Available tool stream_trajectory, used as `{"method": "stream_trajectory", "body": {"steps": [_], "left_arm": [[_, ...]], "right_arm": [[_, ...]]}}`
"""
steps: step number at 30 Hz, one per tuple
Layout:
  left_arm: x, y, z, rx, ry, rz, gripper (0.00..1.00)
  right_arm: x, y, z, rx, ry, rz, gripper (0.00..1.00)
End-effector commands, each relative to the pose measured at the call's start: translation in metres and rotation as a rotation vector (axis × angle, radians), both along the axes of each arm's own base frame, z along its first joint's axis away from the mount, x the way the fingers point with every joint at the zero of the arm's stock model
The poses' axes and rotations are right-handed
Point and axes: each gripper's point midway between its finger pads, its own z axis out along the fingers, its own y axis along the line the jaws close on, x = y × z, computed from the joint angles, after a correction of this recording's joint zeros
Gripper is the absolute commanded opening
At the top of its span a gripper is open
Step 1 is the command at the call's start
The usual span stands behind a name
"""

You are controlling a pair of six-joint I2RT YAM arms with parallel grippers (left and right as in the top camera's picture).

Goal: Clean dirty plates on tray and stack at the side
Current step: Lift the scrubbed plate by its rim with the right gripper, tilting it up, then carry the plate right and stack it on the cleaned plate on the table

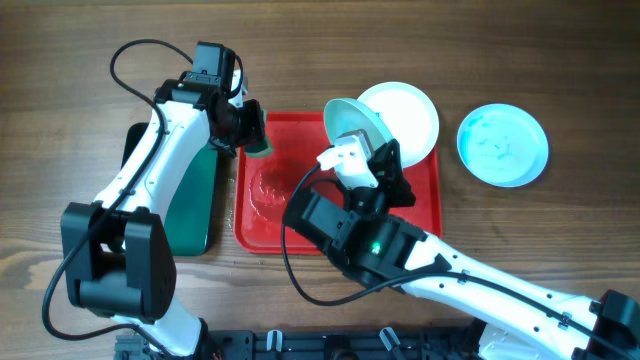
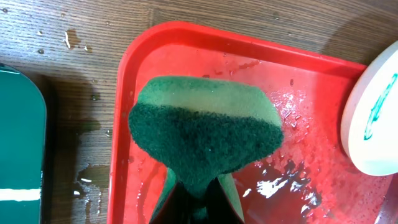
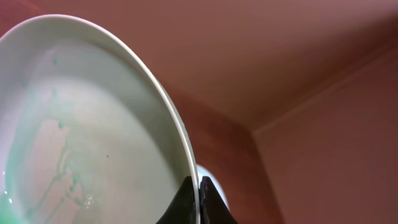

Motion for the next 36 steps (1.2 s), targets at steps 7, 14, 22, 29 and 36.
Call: {"method": "stream_trajectory", "body": {"steps": [7, 14, 22, 29, 36], "left_arm": [[0.003, 0.001, 0.007, 0.015, -0.027, 0.008, 0.04], [0.003, 0.001, 0.007, 0.015, -0.027, 0.008, 0.04], [0.003, 0.001, 0.007, 0.015, -0.026, 0.008, 0.04], [0.003, 0.001, 0.007, 0.015, -0.026, 0.008, 0.04], [0.003, 0.001, 0.007, 0.015, -0.027, 0.008, 0.04]], "right_arm": [[0.000, 0.019, -0.019, 0.184, 0.119, 0.086, 0.04], [0.011, -0.013, -0.073, 0.731, 0.426, -0.072, 0.04], [0.052, -0.126, -0.082, 1.035, 0.520, -0.215, 0.04], [0.056, -0.266, -0.106, 1.173, 0.385, -0.520, 0.04], [0.059, -0.313, -0.173, 1.210, 0.448, -0.683, 0.04]]}}
